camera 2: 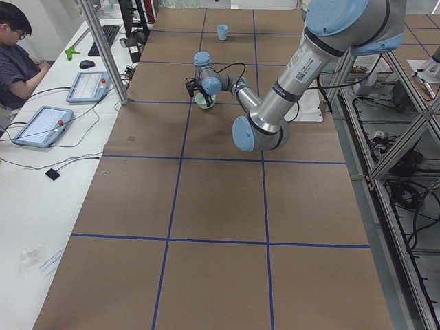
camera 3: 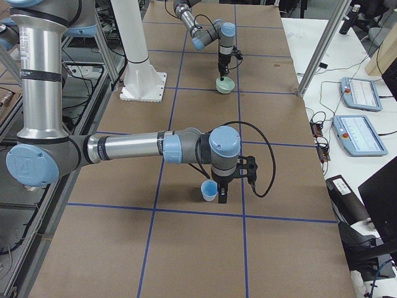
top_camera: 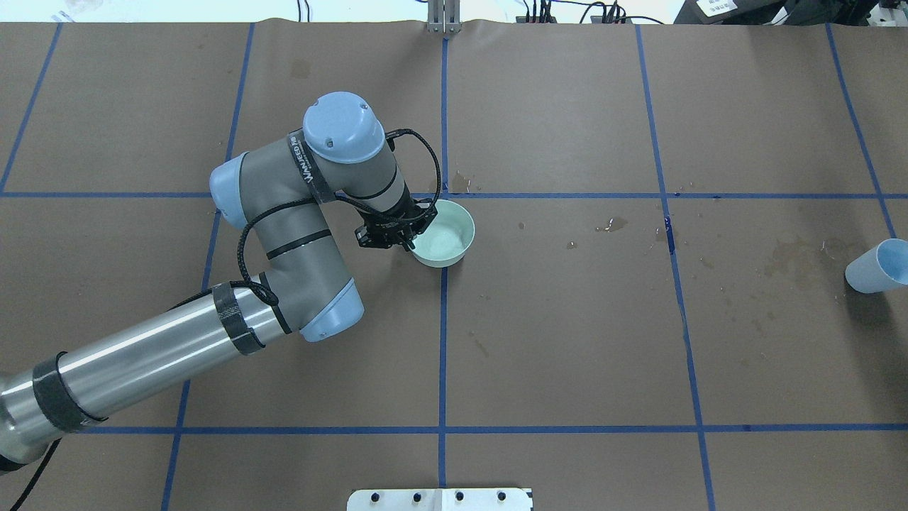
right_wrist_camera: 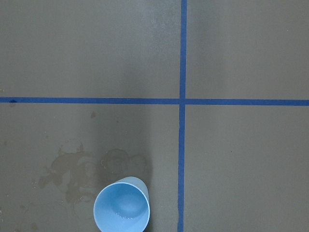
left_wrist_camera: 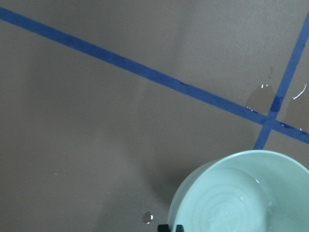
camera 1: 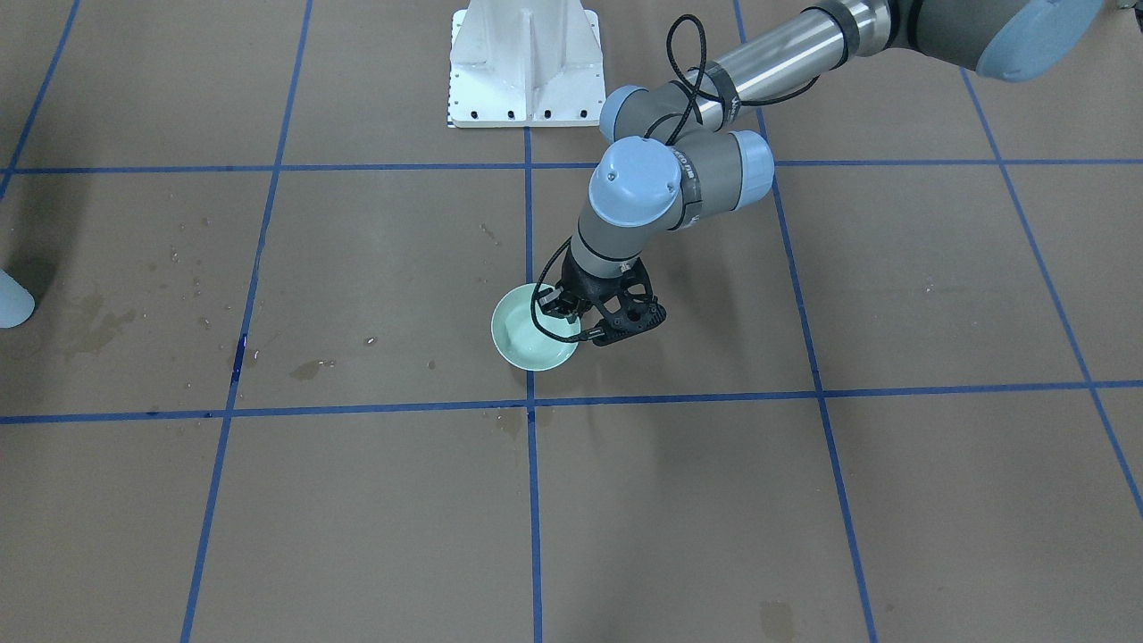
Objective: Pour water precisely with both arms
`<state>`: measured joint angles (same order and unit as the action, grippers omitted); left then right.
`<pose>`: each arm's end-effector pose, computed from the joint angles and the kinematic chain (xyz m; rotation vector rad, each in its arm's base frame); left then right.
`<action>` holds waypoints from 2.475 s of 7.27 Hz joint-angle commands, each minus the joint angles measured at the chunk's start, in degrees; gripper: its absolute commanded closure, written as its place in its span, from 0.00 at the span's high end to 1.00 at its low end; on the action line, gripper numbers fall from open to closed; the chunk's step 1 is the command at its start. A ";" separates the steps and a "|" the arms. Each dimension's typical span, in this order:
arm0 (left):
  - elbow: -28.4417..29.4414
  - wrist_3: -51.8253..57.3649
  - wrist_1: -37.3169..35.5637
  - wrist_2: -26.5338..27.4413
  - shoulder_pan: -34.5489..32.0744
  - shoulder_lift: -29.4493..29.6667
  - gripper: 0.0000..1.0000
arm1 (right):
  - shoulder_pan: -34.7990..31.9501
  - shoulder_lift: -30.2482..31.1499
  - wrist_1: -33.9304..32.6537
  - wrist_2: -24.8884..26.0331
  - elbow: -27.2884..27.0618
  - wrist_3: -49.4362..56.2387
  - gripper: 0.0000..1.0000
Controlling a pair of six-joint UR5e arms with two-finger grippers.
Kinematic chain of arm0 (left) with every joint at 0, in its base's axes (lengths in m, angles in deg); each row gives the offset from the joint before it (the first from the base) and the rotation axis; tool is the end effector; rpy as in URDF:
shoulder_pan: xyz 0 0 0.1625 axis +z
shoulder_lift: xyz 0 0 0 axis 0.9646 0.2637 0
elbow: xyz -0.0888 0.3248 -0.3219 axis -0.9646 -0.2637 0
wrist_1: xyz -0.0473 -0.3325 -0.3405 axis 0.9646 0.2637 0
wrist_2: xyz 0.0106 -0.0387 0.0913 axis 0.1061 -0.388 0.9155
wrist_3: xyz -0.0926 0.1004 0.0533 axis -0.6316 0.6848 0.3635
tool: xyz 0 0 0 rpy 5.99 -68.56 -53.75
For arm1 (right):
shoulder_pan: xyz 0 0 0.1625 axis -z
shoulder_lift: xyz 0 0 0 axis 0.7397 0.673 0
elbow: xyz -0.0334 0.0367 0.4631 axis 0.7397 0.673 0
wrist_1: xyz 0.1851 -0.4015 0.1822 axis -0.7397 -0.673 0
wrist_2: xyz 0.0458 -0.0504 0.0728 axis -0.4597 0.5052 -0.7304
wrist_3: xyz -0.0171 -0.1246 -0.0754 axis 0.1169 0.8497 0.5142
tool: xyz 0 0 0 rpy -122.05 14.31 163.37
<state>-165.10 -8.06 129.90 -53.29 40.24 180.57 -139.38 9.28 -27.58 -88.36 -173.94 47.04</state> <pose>0.6939 -0.5548 0.2363 -0.1848 0.9438 -0.3413 0.0414 -0.5344 0.6558 0.0682 -0.8231 0.0206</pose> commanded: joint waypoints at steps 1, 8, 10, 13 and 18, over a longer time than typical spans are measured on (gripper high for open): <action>0.37 -1.13 0.83 0.57 0.46 0.51 0.42 | 0.00 0.09 -0.09 0.00 -0.05 0.00 0.99; -15.94 12.34 -19.15 -9.18 -14.64 -1.06 1.00 | 1.83 5.06 -2.73 1.13 -11.33 -2.61 0.99; -18.43 14.86 -21.85 -8.75 -16.41 -3.17 1.00 | 11.10 11.39 -2.73 12.33 -22.93 -16.97 0.99; -21.87 14.86 -21.93 -8.31 -17.21 -6.08 1.00 | 15.55 25.00 17.22 24.57 -26.94 -39.52 0.99; -21.96 14.51 -21.93 -6.29 -16.86 -7.93 1.00 | 24.47 34.28 38.84 41.95 -23.25 -54.00 0.99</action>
<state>-187.06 6.51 107.97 -60.07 23.32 173.00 -119.62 43.03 8.63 -52.93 -197.63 -0.71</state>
